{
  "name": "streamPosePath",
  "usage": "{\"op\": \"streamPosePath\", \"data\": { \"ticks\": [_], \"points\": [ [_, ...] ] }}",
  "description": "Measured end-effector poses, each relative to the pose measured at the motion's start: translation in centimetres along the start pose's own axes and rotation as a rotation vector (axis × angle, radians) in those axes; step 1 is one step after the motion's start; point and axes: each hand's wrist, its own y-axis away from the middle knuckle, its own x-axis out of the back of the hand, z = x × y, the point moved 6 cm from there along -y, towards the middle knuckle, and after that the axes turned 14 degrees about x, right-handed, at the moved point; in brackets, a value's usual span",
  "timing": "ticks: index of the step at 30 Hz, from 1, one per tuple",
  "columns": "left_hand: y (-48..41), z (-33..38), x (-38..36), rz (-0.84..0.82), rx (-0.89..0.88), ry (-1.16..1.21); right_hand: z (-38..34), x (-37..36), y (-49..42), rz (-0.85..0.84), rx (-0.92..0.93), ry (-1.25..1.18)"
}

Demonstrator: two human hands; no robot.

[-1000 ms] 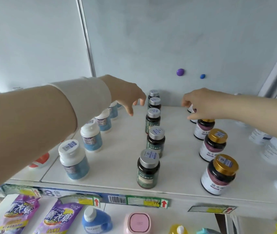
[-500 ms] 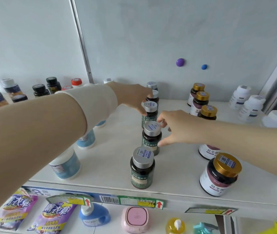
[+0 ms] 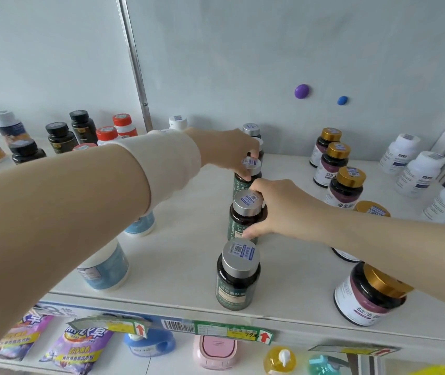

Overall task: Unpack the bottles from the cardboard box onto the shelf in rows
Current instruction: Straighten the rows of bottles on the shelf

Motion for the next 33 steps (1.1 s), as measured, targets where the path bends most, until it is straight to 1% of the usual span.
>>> {"op": "streamPosePath", "data": {
  "ticks": [8, 11, 15, 18, 20, 23, 25, 29, 33],
  "points": [
    [-0.2, 0.0, -0.1, -0.011, 0.002, -0.031, 0.2, -0.1, -0.1, -0.013, -0.002, -0.019],
    [-0.3, 0.0, -0.3, -0.021, 0.018, -0.059, 0.3, -0.1, -0.2, -0.045, -0.011, -0.037],
    [0.1, 0.4, 0.7, -0.053, 0.059, -0.132, 0.5, 2.9, 1.2, -0.083, -0.036, -0.067],
    [0.6, 1.5, 2.5, -0.01, 0.048, -0.172, 1.7, 7.1, 3.1, -0.055, -0.077, 0.042],
    [0.8, 2.7, 3.4, 0.021, 0.026, -0.25, 3.0, 9.9, 4.6, -0.011, -0.104, 0.123],
    [0.9, 5.2, 3.7, 0.037, 0.003, -0.374, 5.1, 12.1, 7.2, -0.038, -0.134, 0.251],
    [1.1, 7.1, 3.3, 0.035, -0.016, -0.426, 6.3, 12.6, 9.0, -0.085, -0.135, 0.321],
    [1.7, 10.9, 2.1, 0.008, -0.044, -0.455, 8.6, 12.3, 12.4, -0.173, -0.137, 0.429],
    [1.7, 13.8, 1.4, 0.01, -0.061, -0.398, 9.9, 11.3, 14.3, -0.209, -0.118, 0.413]
  ]
}}
